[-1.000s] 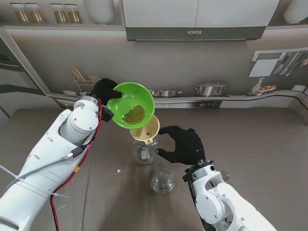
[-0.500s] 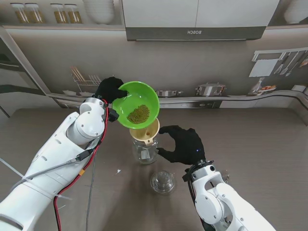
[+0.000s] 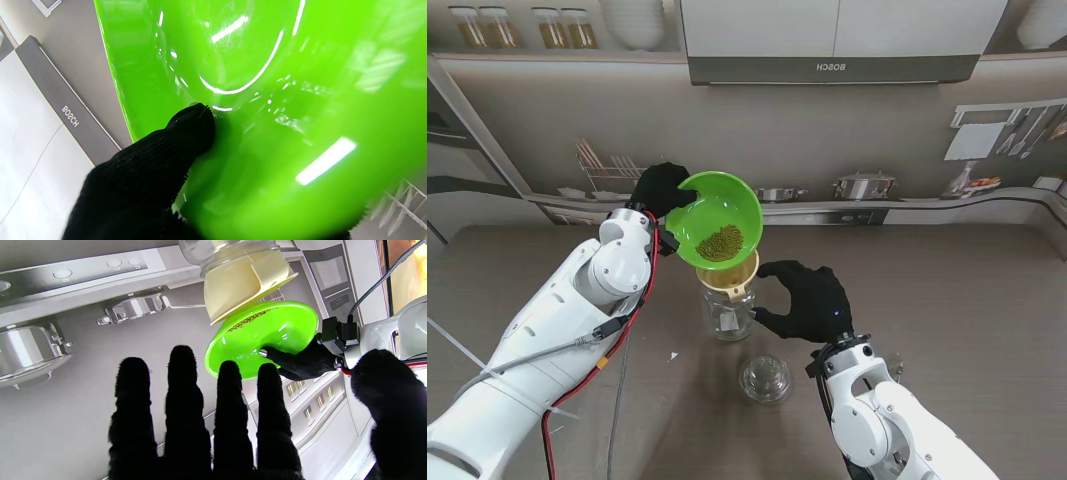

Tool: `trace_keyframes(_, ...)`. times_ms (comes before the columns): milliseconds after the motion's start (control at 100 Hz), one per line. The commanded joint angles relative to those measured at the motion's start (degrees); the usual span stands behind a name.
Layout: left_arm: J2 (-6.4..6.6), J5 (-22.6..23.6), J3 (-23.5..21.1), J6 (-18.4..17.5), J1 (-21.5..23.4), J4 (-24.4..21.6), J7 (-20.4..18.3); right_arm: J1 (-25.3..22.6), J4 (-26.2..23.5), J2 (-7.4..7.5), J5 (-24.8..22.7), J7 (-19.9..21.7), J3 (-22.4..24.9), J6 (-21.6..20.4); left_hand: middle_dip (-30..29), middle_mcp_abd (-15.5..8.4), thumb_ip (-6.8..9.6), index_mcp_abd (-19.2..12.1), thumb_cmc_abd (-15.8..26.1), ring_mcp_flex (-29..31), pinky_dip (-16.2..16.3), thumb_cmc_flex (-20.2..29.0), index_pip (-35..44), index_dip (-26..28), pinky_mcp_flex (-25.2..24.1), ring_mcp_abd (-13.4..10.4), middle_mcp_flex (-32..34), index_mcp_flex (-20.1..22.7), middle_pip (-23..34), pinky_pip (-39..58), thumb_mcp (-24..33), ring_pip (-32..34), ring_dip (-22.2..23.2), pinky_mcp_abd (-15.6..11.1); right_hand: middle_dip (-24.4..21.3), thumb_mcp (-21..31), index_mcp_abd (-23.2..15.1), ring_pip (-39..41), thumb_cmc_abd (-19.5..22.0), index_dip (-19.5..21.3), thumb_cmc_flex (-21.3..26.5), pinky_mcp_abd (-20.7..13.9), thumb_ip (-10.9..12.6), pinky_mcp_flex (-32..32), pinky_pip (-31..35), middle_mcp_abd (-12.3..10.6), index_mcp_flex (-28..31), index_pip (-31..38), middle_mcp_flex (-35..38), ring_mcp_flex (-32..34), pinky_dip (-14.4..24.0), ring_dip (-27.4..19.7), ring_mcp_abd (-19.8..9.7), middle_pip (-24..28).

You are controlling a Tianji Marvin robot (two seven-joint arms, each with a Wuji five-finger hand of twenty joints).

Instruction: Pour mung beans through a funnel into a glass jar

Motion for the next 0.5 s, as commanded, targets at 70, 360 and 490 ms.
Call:
trace_keyframes(70,-0.40,0.56,-0.29,-0.84,0.12,-1.12,-0.52,-0.32,-0.74,-0.21,-0.61,0.50,-0.35,0.31,-0.19,1.50,1.37,-4.93,1.39,1.94,-0.56,4.10,5.50,1.28,2.91,1.91,3.26,4.04,1.69,-0.47,8.15,2.58,-0.54,-0.39,-0.68,-0.03,0.01,-0.91,1.46,-1.45,-2.59,-0.55,1.78,-1.20,-0.77,-0.19,-1.41,-0.85,-1.87,-1.81,-0.61,-0.90,-0.20,-0.26)
trace_keyframes(360,-0.20,2.15,-0.24,-2.54,0.64,-1.52,0.26,0.47,-0.91,-0.23,-1.16,0.34,-0.95,0.95,-0.16,1.44,1.35,-5.02,1.35,1.95,-0.62,4.07,5.69,1.19,2.87,1.87,3.29,3.93,1.74,-0.50,8.16,2.59,-0.59,-0.41,-0.76,-0.23,0.03,-1.24,1.73,-1.51,-2.72,-0.55,1.86,-1.66,-1.26,-0.30,-1.67,-1.04,-2.56,-2.39,-0.89,-1.11,-0.22,-0.30)
trace_keyframes(490,-0.08,2.60,-0.14,-3.30,0.80,-1.76,0.23,0.84,-0.85,-0.21,-1.26,0.47,-1.29,0.88,-0.19,1.39,1.33,-5.05,1.44,1.92,-0.66,4.03,5.76,1.17,2.84,1.83,3.24,3.83,1.71,-0.56,8.14,2.50,-0.64,-0.46,-0.81,-0.32,-0.07,-1.36,1.82,-1.52,-2.82,-0.54,1.90,-1.71,-1.50,-0.19,-1.73,-1.11,-2.77,-2.48,-1.07,-1.24,-0.35,-0.30)
